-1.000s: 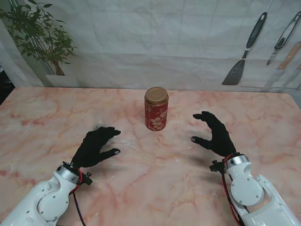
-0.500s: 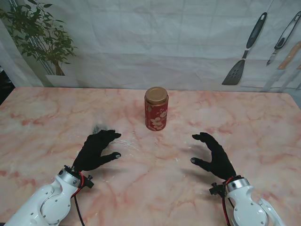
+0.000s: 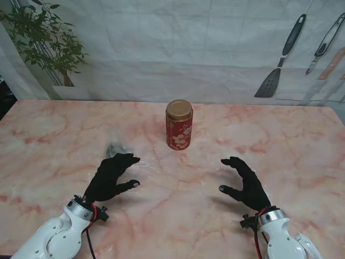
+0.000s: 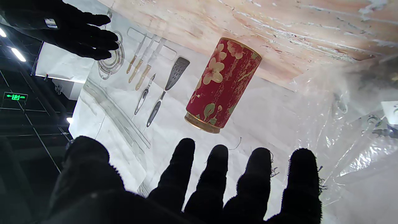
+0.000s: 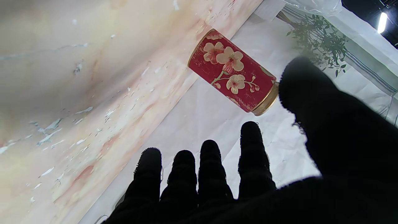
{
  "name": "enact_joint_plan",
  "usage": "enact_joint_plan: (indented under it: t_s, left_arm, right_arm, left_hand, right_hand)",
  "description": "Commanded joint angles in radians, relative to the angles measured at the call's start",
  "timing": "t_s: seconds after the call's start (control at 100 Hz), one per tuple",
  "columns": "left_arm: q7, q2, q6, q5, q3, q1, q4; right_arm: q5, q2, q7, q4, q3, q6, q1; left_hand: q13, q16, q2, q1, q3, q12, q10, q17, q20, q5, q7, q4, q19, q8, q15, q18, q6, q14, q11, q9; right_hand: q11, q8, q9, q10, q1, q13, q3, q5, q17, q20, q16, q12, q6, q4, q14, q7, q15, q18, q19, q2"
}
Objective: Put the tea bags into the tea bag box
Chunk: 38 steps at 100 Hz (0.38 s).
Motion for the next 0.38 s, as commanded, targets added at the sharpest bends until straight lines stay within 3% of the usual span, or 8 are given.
enact_joint_plan:
  t_s: [0.0, 0.37]
  left_arm:
    - [-0.010, -0.004, 0.003, -0.004, 0.006, 0.004, -0.011]
    - [-0.021, -0.005, 0.011, -0.015, 0.011, 0.008, -0.017]
  right_arm:
    - [0.006, 0.002, 0.024, -0.005, 0.003, 0.000, -0.006]
    - [0.015, 0.005, 0.042, 0.008, -0.010, 0.002, 0.015]
  left_hand:
    - [-0.018, -0.014, 0.002, -0.028, 0.022, -0.011, -0.036, -0.009, 0.013, -0.025, -0.002, 0.025, -0.040, -0.008, -0.076, -0.005, -0.020, -0.032, -0.005, -0.015]
    - [-0.016, -0.014, 0.001, -0.025, 0.022, -0.011, -0.040, -0.010, 0.014, -0.024, -0.002, 0.025, -0.043, -0.008, -0.075, -0.008, -0.017, -0.035, -0.004, -0.016]
  right_hand:
    - [-0.006, 0.011, -0.035, -0.015, 0.011, -0.026, -0.016, -0.014, -0.005, 0.023, 0.004, 0.008, -0.004, 0.026, -0.038, -0.016, -0.016, -0.039, -0.031, -0.010]
    - [-0.016, 0.012, -0.039, -0.017, 0.010, -0.030, -0.028, -0.026, -0.007, 0.030, 0.002, 0.007, -0.003, 0.027, -0.041, -0.025, -0.026, -0.045, -0.035, 0.001]
